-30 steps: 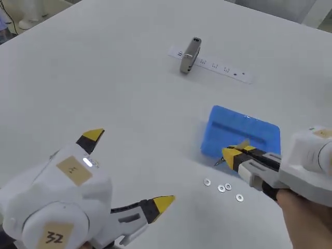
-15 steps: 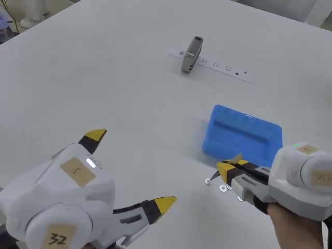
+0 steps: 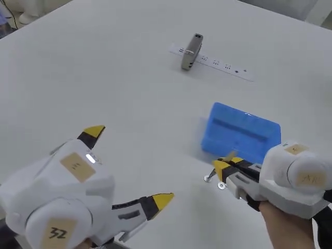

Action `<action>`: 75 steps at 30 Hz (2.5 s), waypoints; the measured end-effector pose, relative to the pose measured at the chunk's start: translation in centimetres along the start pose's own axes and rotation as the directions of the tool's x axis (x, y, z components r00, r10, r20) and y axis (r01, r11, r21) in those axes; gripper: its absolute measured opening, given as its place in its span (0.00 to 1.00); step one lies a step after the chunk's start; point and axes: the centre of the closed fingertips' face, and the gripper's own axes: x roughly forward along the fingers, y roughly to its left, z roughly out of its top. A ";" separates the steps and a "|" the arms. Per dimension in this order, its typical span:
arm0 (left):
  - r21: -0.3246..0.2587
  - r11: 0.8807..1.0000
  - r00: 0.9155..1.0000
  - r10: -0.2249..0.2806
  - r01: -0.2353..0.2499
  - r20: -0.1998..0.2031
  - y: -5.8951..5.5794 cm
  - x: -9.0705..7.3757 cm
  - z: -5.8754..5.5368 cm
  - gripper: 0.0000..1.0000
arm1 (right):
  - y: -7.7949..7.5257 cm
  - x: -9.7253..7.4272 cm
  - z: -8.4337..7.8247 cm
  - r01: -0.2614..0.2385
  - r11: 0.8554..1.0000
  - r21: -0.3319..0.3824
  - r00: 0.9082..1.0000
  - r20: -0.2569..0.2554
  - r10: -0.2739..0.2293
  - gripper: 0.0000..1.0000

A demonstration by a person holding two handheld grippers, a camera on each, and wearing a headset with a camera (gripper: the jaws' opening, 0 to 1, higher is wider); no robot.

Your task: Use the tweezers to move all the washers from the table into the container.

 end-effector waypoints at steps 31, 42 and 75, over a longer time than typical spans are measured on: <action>0.020 1.000 1.000 -0.009 0.009 -0.012 -0.3 0.1 -0.2 0.95 | -1.7 -2.5 4.9 -0.009 0.999 0.042 0.999 0.035 0.007 0.01; 0.028 1.000 1.000 -0.013 0.013 -0.022 -0.3 0.1 -0.5 0.95 | -3.3 -2.5 7.5 0.031 0.999 0.042 0.995 0.090 -0.035 0.01; 0.044 0.999 0.999 -0.007 0.009 -0.050 -0.3 0.3 -1.0 0.94 | -8.3 3.2 4.0 0.160 0.986 0.047 0.987 0.016 -0.161 0.02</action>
